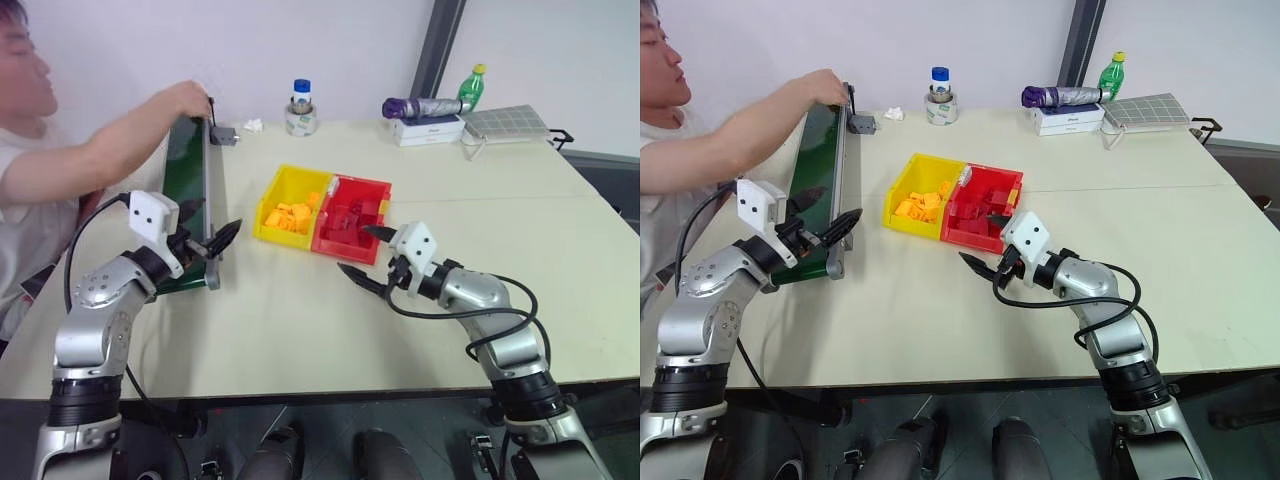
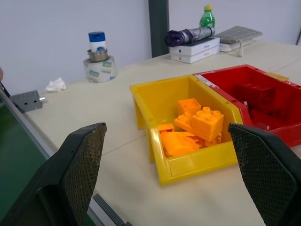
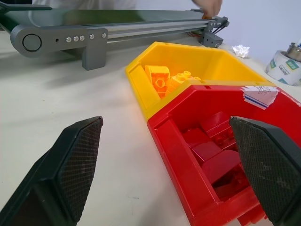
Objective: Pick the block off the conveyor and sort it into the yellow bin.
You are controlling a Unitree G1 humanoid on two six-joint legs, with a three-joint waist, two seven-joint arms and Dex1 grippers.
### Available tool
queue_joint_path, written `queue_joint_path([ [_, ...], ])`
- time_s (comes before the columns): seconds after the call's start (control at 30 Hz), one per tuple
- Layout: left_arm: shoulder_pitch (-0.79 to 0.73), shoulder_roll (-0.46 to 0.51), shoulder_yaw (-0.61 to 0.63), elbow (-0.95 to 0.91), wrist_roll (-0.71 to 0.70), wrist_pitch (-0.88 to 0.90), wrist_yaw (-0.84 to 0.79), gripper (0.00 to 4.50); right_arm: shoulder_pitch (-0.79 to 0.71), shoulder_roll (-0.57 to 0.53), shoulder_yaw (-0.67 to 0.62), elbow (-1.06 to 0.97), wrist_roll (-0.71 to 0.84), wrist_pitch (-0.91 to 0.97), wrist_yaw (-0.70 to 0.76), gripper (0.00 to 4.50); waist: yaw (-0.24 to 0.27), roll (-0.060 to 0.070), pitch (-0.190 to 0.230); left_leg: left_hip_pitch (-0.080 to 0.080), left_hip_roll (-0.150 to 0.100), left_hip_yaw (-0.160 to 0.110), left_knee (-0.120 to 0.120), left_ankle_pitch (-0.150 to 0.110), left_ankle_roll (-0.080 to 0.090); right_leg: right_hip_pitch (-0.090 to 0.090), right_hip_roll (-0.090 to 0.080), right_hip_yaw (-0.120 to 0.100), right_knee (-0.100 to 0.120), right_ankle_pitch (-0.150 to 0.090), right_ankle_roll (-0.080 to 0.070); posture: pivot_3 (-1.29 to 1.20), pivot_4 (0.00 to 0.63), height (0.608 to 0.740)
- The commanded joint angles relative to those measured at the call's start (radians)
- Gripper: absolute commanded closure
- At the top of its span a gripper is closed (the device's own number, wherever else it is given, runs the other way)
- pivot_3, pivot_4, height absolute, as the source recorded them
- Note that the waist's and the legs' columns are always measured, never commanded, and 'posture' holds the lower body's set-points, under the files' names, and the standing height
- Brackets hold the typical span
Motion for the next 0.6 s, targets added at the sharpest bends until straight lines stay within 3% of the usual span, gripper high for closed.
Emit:
queue_joint_path([
  [0.03,-0.020,0.003,0.007,-0.024,-0.014,-0.010,-0.005,0.12,-0.011,0.004,0.000,-0.033,0.004,-0.016,0.001,0.00,0.000,0.000,0.000,0.000,0.000,0.000,0.000,0.000,0.000,0.000,0.000,0.000,0.000,0.000,0.000,0.00,0.150,0.740],
  [0.6,0.003,-0.017,0.035,-0.052,-0.035,-0.029,0.005,0.12,-0.015,0.009,0.005,-0.026,0.004,-0.020,0.001,0.00,0.000,0.000,0.000,0.000,0.000,0.000,0.000,0.000,0.000,0.000,0.000,0.000,0.000,0.000,0.000,0.00,0.150,0.740],
])
